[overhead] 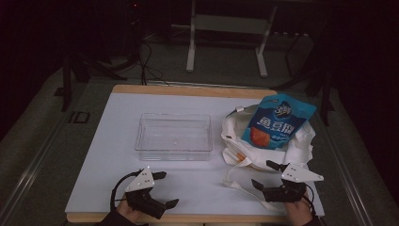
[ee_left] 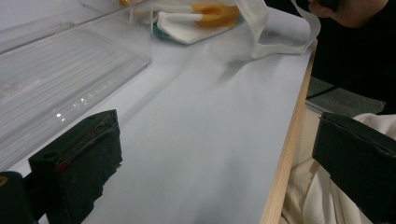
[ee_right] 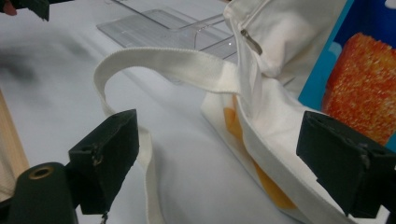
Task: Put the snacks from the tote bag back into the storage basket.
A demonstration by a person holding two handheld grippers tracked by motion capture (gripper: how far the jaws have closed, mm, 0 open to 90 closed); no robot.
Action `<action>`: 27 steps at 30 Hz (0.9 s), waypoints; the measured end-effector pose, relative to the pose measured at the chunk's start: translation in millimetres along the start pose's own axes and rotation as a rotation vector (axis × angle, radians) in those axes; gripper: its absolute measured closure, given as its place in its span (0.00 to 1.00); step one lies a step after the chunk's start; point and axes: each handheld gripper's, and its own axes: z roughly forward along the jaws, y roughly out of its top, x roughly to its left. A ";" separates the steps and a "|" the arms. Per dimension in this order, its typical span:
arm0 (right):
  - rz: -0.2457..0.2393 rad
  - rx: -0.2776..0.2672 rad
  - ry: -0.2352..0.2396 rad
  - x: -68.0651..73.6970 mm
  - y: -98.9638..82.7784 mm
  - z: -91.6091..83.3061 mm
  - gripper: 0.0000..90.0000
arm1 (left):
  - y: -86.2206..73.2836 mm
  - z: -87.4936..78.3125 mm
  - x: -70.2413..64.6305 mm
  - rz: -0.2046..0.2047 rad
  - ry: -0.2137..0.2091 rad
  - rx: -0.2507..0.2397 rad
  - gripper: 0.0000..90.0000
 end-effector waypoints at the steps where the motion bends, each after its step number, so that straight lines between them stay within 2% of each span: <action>1: -0.003 0.031 0.024 -0.4 0.6 2.4 0.14 | -0.4 -1.6 0.5 0.028 0.016 0.002 0.02; 3: -0.019 0.037 0.022 0.2 0.6 2.3 0.15 | -0.3 -2.7 1.3 0.019 0.025 0.011 0.02; 5: -0.022 0.043 0.061 -0.3 2.9 1.8 0.15 | 0.0 -5.3 3.7 -0.013 0.002 0.008 0.02; 6: -0.022 0.043 0.061 -0.3 2.9 1.8 0.15 | 0.0 -5.3 3.7 -0.013 0.002 0.008 0.02; 7: -0.021 0.037 0.072 -0.1 4.8 0.4 0.15 | 1.4 -6.3 4.4 -0.033 -0.011 0.007 0.02; 8: -0.027 0.033 0.088 0.4 10.0 -2.8 0.15 | 3.2 -6.8 2.5 -0.019 -0.023 0.010 0.02; 9: -0.032 0.036 0.087 0.7 11.3 -4.1 0.15 | 4.6 -8.1 1.6 -0.003 -0.051 -0.007 0.02; 10: -0.041 0.046 0.105 0.2 13.9 -5.8 0.15 | 5.8 -8.4 1.3 -0.003 -0.071 -0.019 0.02; 13: -0.083 0.052 0.114 -0.2 19.7 -10.9 0.14 | 13.2 -5.2 2.3 0.005 -0.106 -0.004 0.02; 15: -0.084 0.053 0.123 -1.6 22.0 -12.4 0.14 | 16.3 -3.4 2.0 0.017 -0.092 0.003 0.02; 16: -0.062 0.031 0.151 -3.4 25.8 -16.1 0.14 | 21.8 -1.4 1.9 0.034 -0.097 0.000 0.02; 17: -0.065 0.023 0.147 -3.3 26.8 -17.0 0.15 | 25.7 -0.4 1.6 0.043 -0.091 -0.007 0.02; 18: -0.073 0.025 0.145 -3.2 28.3 -17.9 0.14 | 30.0 0.5 2.2 0.052 -0.105 -0.015 0.02; 20: -0.080 0.029 0.144 -3.4 31.3 -18.4 0.14 | 39.6 2.9 2.6 0.070 -0.092 -0.030 0.02; 21: -0.084 0.030 0.143 -3.8 32.6 -18.9 0.14 | 44.6 4.3 3.7 0.072 -0.110 -0.038 0.02; 22: -0.085 0.025 0.142 -4.3 34.0 -19.4 0.14 | 49.7 6.3 3.9 0.075 -0.106 -0.042 0.02; 27: -0.085 -0.010 0.139 -10.4 41.8 -23.0 0.14 | 76.1 17.6 2.5 0.140 -0.115 -0.054 0.02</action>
